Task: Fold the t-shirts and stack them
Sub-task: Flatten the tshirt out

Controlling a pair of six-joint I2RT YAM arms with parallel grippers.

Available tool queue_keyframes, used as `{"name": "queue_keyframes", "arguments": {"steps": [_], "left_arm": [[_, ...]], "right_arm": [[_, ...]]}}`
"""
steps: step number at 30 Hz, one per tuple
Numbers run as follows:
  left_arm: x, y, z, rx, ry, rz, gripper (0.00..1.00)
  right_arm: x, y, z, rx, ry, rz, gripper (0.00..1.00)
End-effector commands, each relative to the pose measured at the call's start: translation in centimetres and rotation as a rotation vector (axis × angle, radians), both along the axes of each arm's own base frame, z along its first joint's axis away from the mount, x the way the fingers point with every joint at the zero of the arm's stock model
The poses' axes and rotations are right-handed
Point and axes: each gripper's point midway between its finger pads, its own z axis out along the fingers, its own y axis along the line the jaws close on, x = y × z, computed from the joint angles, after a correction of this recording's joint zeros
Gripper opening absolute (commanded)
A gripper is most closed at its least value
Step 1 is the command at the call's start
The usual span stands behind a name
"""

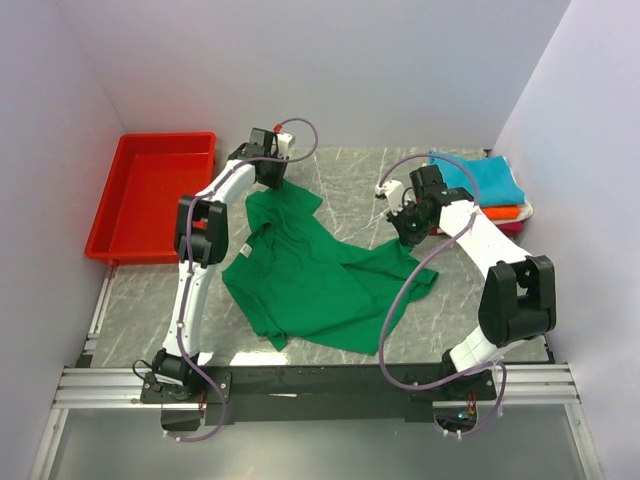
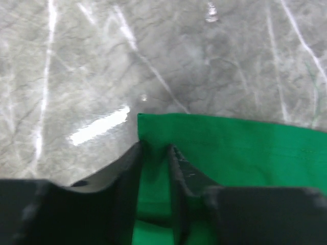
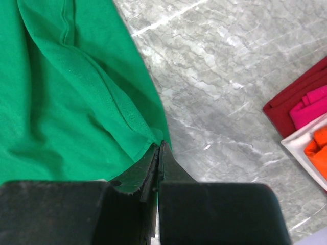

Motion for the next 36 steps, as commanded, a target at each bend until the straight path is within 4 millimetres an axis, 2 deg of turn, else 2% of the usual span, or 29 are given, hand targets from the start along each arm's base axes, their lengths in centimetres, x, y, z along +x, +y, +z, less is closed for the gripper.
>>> {"name": "queue_keyframes", "arguments": {"steps": [1, 2, 5, 8, 9, 11, 12, 13, 14, 15, 16, 17, 18, 20, 21, 23, 24, 25, 26, 27, 28, 29, 32, 33, 34, 35, 36], "left_arm": [[-3.3, -1.5, -2.5, 0.027, 0.122, -0.06, 0.29], [-3.5, -1.3, -2.6, 0.042, 0.124, -0.051, 0.2], [-3.0, -0.7, -0.8, 0.056, 0.088, -0.013, 0.0], [-1.5, 0.8, 4.1, 0.047, -0.008, 0.061, 0.0], [-0.9, 1.7, 7.9, 0.022, -0.076, 0.094, 0.0], [-1.0, 2.7, 11.5, 0.002, -0.137, 0.119, 0.0], [-1.1, 3.4, 17.1, -0.03, -0.248, 0.129, 0.0], [-2.0, 3.8, 18.2, -0.034, -0.263, 0.131, 0.0], [-2.6, 4.3, 20.7, -0.042, -0.31, 0.133, 0.0], [-4.2, 4.7, 26.1, -0.07, -0.407, 0.133, 0.0], [-5.0, 4.9, 28.8, -0.089, -0.464, 0.131, 0.0], [-6.2, 5.2, 29.8, -0.093, -0.486, 0.13, 0.0], [-9.0, 5.7, 35.2, -0.133, -0.59, 0.127, 0.0], [-11.9, 5.7, 38.4, -0.189, -0.672, 0.101, 0.0], [-15.8, 6.4, 43.4, -0.243, -0.784, 0.097, 0.0], [-19.5, 6.0, 45.9, -0.308, -0.863, 0.039, 0.0], [-23.7, 6.4, 49.4, -0.379, -0.945, 0.022, 0.0], [-25.6, 6.4, 50.6, -0.411, -0.981, -0.003, 0.0], [-27.1, 6.3, 50.8, -0.433, -0.998, -0.025, 0.0], [-30.8, 6.4, 53.5, -0.488, -1.077, -0.07, 0.0], [-32.4, 6.6, 54.3, -0.51, -1.106, -0.081, 0.0], [-35.3, 6.6, 55.8, -0.545, -1.152, -0.124, 0.0], [-40.1, 6.8, 58.9, -0.61, -1.251, -0.188, 0.0], [-42.7, 6.9, 60.3, -0.644, -1.305, -0.225, 0.0], [-44.2, 7.0, 61.4, -0.668, -1.334, -0.24, 0.01], [-45.4, 7.1, 62.2, -0.682, -1.355, -0.258, 0.01], [-46.6, 7.2, 62.8, -0.703, -1.368, -0.271, 0.01]], "right_arm": [[1.0, -0.2, 2.6, 0.038, -0.06, -0.01, 0.0], [1.1, -0.3, 2.7, 0.039, -0.062, -0.014, 0.0], [1.4, -0.5, 3.4, 0.033, -0.075, -0.015, 0.0], [2.8, -0.9, 4.7, 0.011, -0.11, -0.026, 0.0], [3.7, -0.8, 5.7, 0.008, -0.14, -0.031, 0.0], [4.8, -1.1, 7.1, -0.009, -0.185, -0.045, 0.0], [5.8, -1.2, 8.9, -0.006, -0.235, -0.056, 0.0], [6.2, -1.6, 10.0, -0.021, -0.265, -0.07, 0.0], [6.6, -1.6, 11.2, -0.024, -0.295, -0.075, 0.0], [7.2, -1.8, 13.8, -0.021, -0.362, -0.085, 0.0], [7.3, -2.0, 15.3, -0.024, -0.399, -0.092, 0.0], [7.5, -2.3, 16.8, -0.031, -0.438, -0.102, 0.0], [7.3, -2.5, 19.8, -0.027, -0.509, -0.106, 0.0], [6.7, -3.1, 22.9, -0.031, -0.591, -0.119, 0.0], [5.7, -3.6, 26.1, -0.029, -0.676, -0.135, 0.0], [4.3, -4.3, 29.3, -0.026, -0.769, -0.149, 0.0], [2.2, -4.9, 32.3, -0.015, -0.857, -0.165, 0.0], [1.3, -5.1, 34.1, -0.004, -0.915, -0.174, 0.0], [0.1, -5.5, 35.7, 0.008, -0.964, -0.184, 0.0], [-2.4, -5.9, 38.6, 0.036, -1.056, -0.196, 0.0], [-3.8, -6.2, 40.0, 0.05, -1.101, -0.203, 0.0], [-6.6, -6.7, 42.6, 0.075, -1.186, -0.214, 0.0], [-10.9, -7.5, 47.1, 0.126, -1.337, -0.24, 0.0], [-13.0, -7.9, 48.6, 0.148, -1.389, -0.25, 0.0], [-14.1, -8.0, 49.5, 0.161, -1.418, -0.254, 0.0], [-16.1, -8.3, 51.2, 0.182, -1.474, -0.258, 0.0], [-17.0, -8.4, 51.8, 0.197, -1.489, -0.262, 0.0]]}}
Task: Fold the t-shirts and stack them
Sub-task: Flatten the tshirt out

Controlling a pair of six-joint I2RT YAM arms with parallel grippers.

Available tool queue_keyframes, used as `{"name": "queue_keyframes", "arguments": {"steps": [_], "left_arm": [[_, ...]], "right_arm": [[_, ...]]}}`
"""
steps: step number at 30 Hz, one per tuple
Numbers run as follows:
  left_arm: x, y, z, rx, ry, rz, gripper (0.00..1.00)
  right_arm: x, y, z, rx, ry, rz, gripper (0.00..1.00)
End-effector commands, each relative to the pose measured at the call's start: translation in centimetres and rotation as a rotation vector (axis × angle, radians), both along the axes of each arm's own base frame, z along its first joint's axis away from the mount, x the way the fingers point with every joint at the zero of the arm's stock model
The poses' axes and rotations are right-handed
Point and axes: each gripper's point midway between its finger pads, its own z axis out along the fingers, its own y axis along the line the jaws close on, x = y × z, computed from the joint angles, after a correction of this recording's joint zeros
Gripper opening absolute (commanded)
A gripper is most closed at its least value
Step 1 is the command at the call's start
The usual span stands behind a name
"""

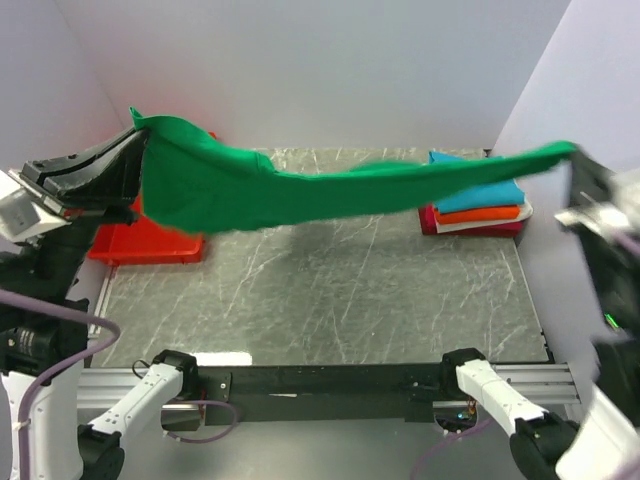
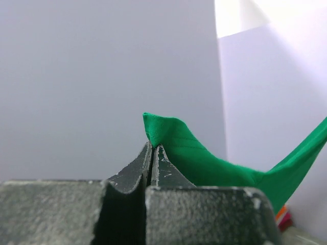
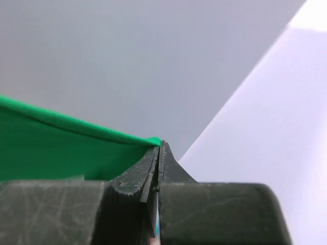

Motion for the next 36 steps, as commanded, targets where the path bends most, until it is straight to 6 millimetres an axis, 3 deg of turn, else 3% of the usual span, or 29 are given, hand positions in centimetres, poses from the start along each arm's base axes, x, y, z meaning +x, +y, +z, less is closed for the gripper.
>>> {"name": "queue_keyframes", "arguments": {"steps": [1, 4, 6, 9, 12, 15, 18, 19, 20, 22, 23, 25, 26, 27, 28, 29, 30, 31, 32, 33, 34, 35, 36], "left_arm": [[-3.2, -0.9, 2.0, -0.016, -0.056, -0.116, 0.01], [-4.8, -0.6, 2.8, -0.026, -0.081, -0.122, 0.01], [-5.0, -0.4, 2.8, -0.026, -0.087, -0.111, 0.01], [-3.6, 0.0, 1.8, -0.034, -0.056, -0.07, 0.01], [-0.5, 0.3, -0.1, -0.042, 0.012, -0.012, 0.01], [4.3, 0.3, -3.7, -0.047, 0.129, 0.049, 0.0], [10.1, -0.4, -9.2, -0.038, 0.286, 0.087, 0.0], [12.5, -0.6, -12.4, -0.032, 0.365, 0.109, 0.0], [15.0, -0.8, -15.0, -0.033, 0.438, 0.125, 0.0], [19.0, -0.4, -20.0, -0.037, 0.547, 0.201, 0.0], [22.0, -0.5, -23.6, -0.017, 0.629, 0.235, 0.0], [25.7, 0.1, -27.6, -0.019, 0.706, 0.293, 0.0], [29.1, 0.5, -32.3, 0.005, 0.81, 0.326, 0.0], [30.9, 0.7, -34.2, 0.015, 0.847, 0.336, 0.0], [33.2, 1.1, -33.8, 0.009, 0.845, 0.361, 0.0], [36.4, 1.7, -39.9, 0.047, 0.981, 0.392, 0.0], [38.2, 2.0, -41.8, 0.058, 1.029, 0.404, 0.0], [41.1, 2.4, -39.8, 0.037, 1.001, 0.423, 0.0], [42.8, 2.7, -46.3, 0.075, 1.146, 0.438, 0.0], [45.1, 2.6, -44.7, 0.059, 1.113, 0.438, 0.0], [46.1, 2.6, -46.0, 0.07, 1.132, 0.445, 0.0], [46.9, 2.6, -49.1, 0.089, 1.185, 0.454, 0.0], [47.8, 2.5, -48.4, 0.075, 1.165, 0.45, 0.0]], "right_arm": [[-2.6, -0.9, 3.2, 0.053, -0.099, -0.023, 0.0], [-3.2, -1.2, 4.2, 0.055, -0.13, -0.03, 0.0], [-2.0, -1.1, 3.7, 0.047, -0.109, -0.039, 0.0], [0.4, -0.7, 2.2, 0.029, -0.066, -0.043, 0.0], [3.6, -0.6, -0.1, 0.012, -0.006, -0.069, 0.0], [7.7, 0.0, -3.3, -0.013, 0.074, -0.071, 0.0], [12.8, 0.9, -7.8, -0.022, 0.185, -0.053, 0.0], [14.2, 1.7, -9.3, -0.03, 0.223, -0.015, 0.0], [17.2, 2.4, -12.7, -0.038, 0.31, 0.003, 0.0], [20.3, 3.8, -15.8, -0.032, 0.379, 0.057, 0.0], [23.3, 4.7, -19.8, -0.035, 0.475, 0.081, 0.0], [26.6, 5.9, -23.2, -0.017, 0.553, 0.113, 0.0], [29.8, 6.8, -26.6, -0.021, 0.631, 0.118, 0.0], [31.4, 7.6, -28.4, -0.017, 0.67, 0.127, 0.0], [32.9, 8.0, -30.0, -0.017, 0.7, 0.126, 0.0], [36.0, 8.8, -32.5, -0.022, 0.74, 0.113, 0.0], [37.4, 9.0, -34.2, -0.031, 0.772, 0.094, 0.0], [38.6, 9.7, -35.3, -0.035, 0.795, 0.088, 0.0], [41.5, 10.6, -36.4, -0.033, 0.795, 0.083, 0.0], [42.5, 10.2, -37.6, -0.031, 0.821, 0.038, 0.0], [43.5, 10.6, -38.1, -0.035, 0.815, 0.025, 0.0], [45.3, 10.8, -38.9, -0.04, 0.802, 0.007, 0.0], [45.8, 10.6, -39.4, -0.049, 0.799, -0.019, 0.0]]}}
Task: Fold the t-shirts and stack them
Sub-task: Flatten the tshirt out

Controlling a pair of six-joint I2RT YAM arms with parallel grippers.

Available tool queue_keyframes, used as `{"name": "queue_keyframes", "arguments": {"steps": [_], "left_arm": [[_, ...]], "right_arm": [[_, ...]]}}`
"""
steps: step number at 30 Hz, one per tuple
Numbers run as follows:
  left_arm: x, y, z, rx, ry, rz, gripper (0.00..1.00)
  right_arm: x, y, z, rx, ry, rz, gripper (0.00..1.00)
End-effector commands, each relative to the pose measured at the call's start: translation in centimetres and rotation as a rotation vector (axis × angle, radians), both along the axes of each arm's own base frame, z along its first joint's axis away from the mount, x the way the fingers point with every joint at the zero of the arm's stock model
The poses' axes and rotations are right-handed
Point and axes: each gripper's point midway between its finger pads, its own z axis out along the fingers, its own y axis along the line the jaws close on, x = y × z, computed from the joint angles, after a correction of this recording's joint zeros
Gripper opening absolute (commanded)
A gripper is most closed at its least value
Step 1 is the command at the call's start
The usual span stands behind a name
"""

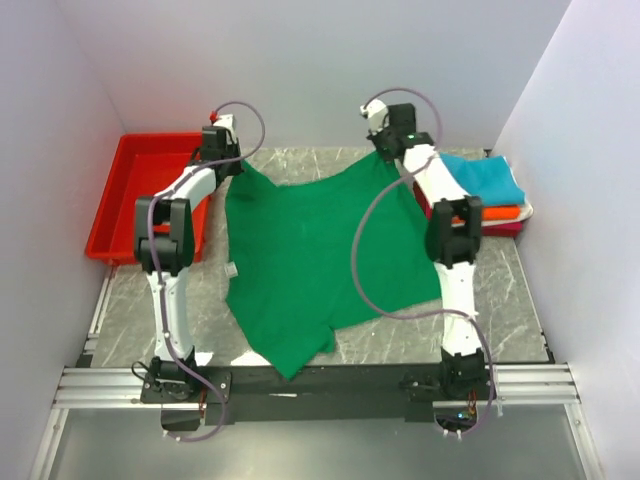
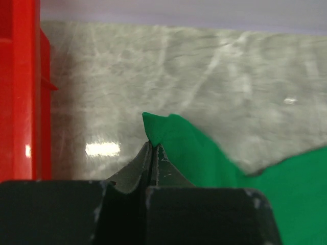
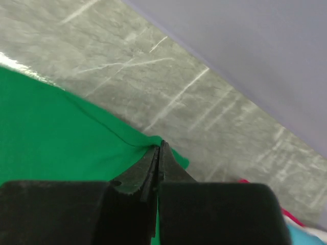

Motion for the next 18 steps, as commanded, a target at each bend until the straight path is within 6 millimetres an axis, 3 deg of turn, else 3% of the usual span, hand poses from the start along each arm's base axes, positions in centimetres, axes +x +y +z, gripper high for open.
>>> {"name": "queue_keyframes", "arguments": {"steps": [1, 4, 5, 7, 9, 12, 15, 17, 18], "left_arm": [[2.6, 0.2, 4.3, -0.009, -0.085, 0.029, 0.0], [3.5, 0.3, 4.3, -0.003, -0.108, 0.028, 0.0], [3.7, 0.4, 3.8, 0.011, -0.103, 0.021, 0.0], [4.0, 0.4, 3.6, 0.018, -0.1, 0.017, 0.0], [4.3, 0.2, 3.0, 0.018, -0.09, 0.002, 0.0], [4.4, -0.1, 2.5, 0.014, -0.088, -0.018, 0.0], [4.2, -0.2, 3.5, 0.017, -0.122, -0.038, 0.0], [4.1, -0.1, 5.6, 0.017, -0.176, -0.05, 0.0], [3.6, 0.0, 5.2, 0.014, -0.163, -0.059, 0.0]], "right_arm": [[2.7, 0.9, 5.1, -0.017, -0.148, -0.064, 0.0], [3.7, 0.5, 4.1, -0.063, -0.206, -0.076, 0.0], [3.4, 0.4, 2.8, -0.078, -0.194, -0.075, 0.0], [4.2, 0.0, 3.2, -0.09, -0.23, -0.095, 0.0], [4.5, -0.1, 1.9, -0.101, -0.21, -0.101, 0.0], [4.8, -0.2, 1.6, -0.112, -0.216, -0.105, 0.0], [4.7, -0.5, 1.6, -0.121, -0.228, -0.101, 0.0], [4.6, -0.7, 1.7, -0.132, -0.235, -0.099, 0.0], [4.7, -0.9, 2.1, -0.129, -0.245, -0.103, 0.0]]}}
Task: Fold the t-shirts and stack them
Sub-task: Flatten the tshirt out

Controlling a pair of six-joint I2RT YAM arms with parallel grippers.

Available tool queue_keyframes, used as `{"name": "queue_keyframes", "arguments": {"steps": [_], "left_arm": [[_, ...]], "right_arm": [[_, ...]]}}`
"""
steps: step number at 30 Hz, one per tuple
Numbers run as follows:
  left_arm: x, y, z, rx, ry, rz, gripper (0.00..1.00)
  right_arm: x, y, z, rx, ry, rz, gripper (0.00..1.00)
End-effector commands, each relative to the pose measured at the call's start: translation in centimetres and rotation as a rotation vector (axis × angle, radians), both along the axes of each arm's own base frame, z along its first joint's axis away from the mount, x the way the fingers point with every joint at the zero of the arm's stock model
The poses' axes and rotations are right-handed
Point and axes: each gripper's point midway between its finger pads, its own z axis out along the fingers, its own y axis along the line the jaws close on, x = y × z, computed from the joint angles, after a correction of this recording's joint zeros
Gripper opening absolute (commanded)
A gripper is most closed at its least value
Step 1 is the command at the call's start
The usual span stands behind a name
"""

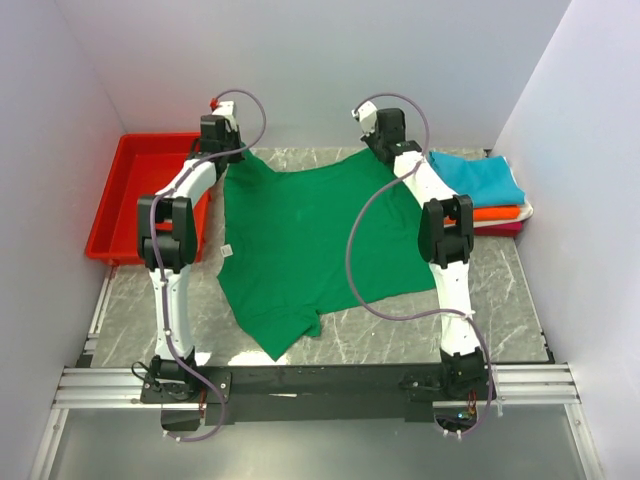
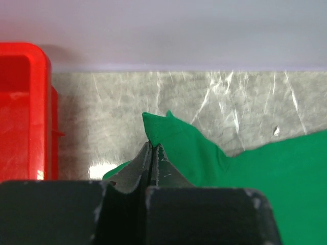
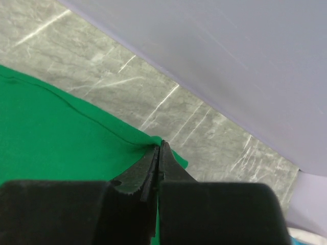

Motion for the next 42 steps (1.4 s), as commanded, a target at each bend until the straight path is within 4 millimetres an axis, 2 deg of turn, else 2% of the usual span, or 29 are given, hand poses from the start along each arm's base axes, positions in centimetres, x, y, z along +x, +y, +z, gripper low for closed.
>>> {"name": "queue_keyframes", "arguments": {"steps": [1, 2, 6, 8, 9, 10, 11, 12, 13, 15, 16, 18, 19, 21, 22, 23, 24, 25, 26, 27, 28, 29, 30, 32, 33, 35, 36, 38, 42], "left_arm": [[0.0, -0.4, 4.4, -0.007, -0.12, -0.06, 0.0], [-0.1, -0.4, 5.6, -0.009, -0.15, -0.067, 0.0], [-0.8, -0.9, 7.1, -0.017, -0.177, -0.112, 0.0], [-1.3, -1.1, 9.2, -0.024, -0.217, -0.13, 0.0], [-1.6, -1.0, 9.4, -0.022, -0.222, -0.129, 0.0], [-2.4, -0.9, 11.9, -0.019, -0.266, -0.129, 0.0], [-3.2, -0.8, 11.6, -0.017, -0.261, -0.126, 0.0], [-3.8, -0.7, 13.2, -0.015, -0.301, -0.125, 0.0], [-5.2, -0.3, 16.7, -0.009, -0.363, -0.124, 0.0], [-7.3, -0.3, 18.3, -0.005, -0.394, -0.131, 0.0], [-9.4, -0.2, 22.4, -0.003, -0.473, -0.136, 0.0], [-11.9, -0.4, 24.6, -0.004, -0.517, -0.159, 0.0], [-14.8, -0.2, 28.8, -0.007, -0.602, -0.161, 0.0], [-18.1, -0.5, 31.2, -0.016, -0.66, -0.187, 0.0], [-22.0, -0.7, 35.3, -0.031, -0.763, -0.211, 0.0], [-23.8, -1.0, 35.8, -0.039, -0.786, -0.229, 0.01], [-25.8, -1.2, 37.2, -0.053, -0.828, -0.248, 0.01], [-30.3, -1.5, 40.5, -0.06, -0.93, -0.284, 0.01], [-32.4, -1.7, 41.5, -0.069, -0.967, -0.306, 0.0], [-34.6, -2.1, 42.6, -0.084, -1.006, -0.334, 0.01], [-38.8, -2.3, 44.9, -0.088, -1.09, -0.37, 0.01], [-41.3, -2.3, 46.4, -0.096, -1.145, -0.386, 0.01], [-44.9, -2.2, 48.1, -0.105, -1.214, -0.407, 0.01], [-49.2, -2.1, 50.6, -0.111, -1.302, -0.433, 0.01], [-50.9, -2.0, 51.5, -0.122, -1.329, -0.44, 0.01], [-55.0, -1.9, 53.8, -0.121, -1.408, -0.465, 0.01], [-55.7, -2.0, 54.3, -0.129, -1.41, -0.475, 0.01], [-57.6, -2.1, 55.5, -0.124, -1.445, -0.499, 0.01], [-57.7, -2.2, 55.9, -0.115, -1.446, -0.5, 0.01]], "right_arm": [[0.9, -1.5, 4.2, -0.003, -0.112, -0.027, 0.0], [0.8, -1.6, 4.2, -0.001, -0.112, -0.026, 0.0], [0.7, -2.9, 4.8, 0.008, -0.118, -0.035, 0.0], [0.4, -3.8, 5.5, 0.024, -0.119, -0.041, 0.0], [0.0, -3.2, 5.4, 0.039, -0.096, -0.003, 0.0], [-0.8, -3.3, 6.4, 0.043, -0.096, 0.008, 0.0], [-1.4, -3.2, 6.7, 0.041, -0.088, 0.027, 0.0], [-2.1, -2.8, 7.4, 0.043, -0.09, 0.045, 0.0], [-3.7, -2.4, 9.3, 0.065, -0.1, 0.088, 0.0], [-5.9, -2.1, 11.7, 0.072, -0.122, 0.127, 0.0], [-8.3, -2.0, 14.6, 0.086, -0.159, 0.153, 0.0], [-11.1, -2.2, 17.7, 0.094, -0.203, 0.172, 0.0], [-14.1, -2.5, 21.0, 0.1, -0.26, 0.185, 0.0], [-17.5, -2.9, 24.2, 0.104, -0.31, 0.2, 0.0], [-20.9, -3.5, 27.8, 0.108, -0.385, 0.207, 0.0], [-22.9, -3.6, 29.0, 0.112, -0.402, 0.216, 0.0], [-26.4, -4.3, 32.5, 0.117, -0.485, 0.217, 0.0], [-28.3, -4.5, 34.1, 0.125, -0.521, 0.223, 0.0], [-30.3, -4.7, 35.1, 0.13, -0.539, 0.226, 0.0], [-33.7, -5.3, 38.5, 0.142, -0.628, 0.223, 0.0], [-35.5, -5.4, 39.8, 0.156, -0.655, 0.231, 0.0], [-37.3, -5.7, 40.0, 0.163, -0.639, 0.231, 0.0], [-40.6, -6.0, 43.4, 0.182, -0.721, 0.242, 0.0], [-43.6, -6.2, 45.0, 0.22, -0.743, 0.249, 0.0], [-46.3, -6.6, 47.4, 0.235, -0.811, 0.253, 0.0], [-48.3, -7.1, 48.7, 0.258, -0.834, 0.242, 0.0], [-49.9, -7.7, 50.1, 0.262, -0.882, 0.226, 0.0], [-50.7, -8.2, 50.9, 0.264, -0.906, 0.204, 0.0], [-49.7, -8.6, 50.5, 0.249, -0.902, 0.172, 0.0]]}}
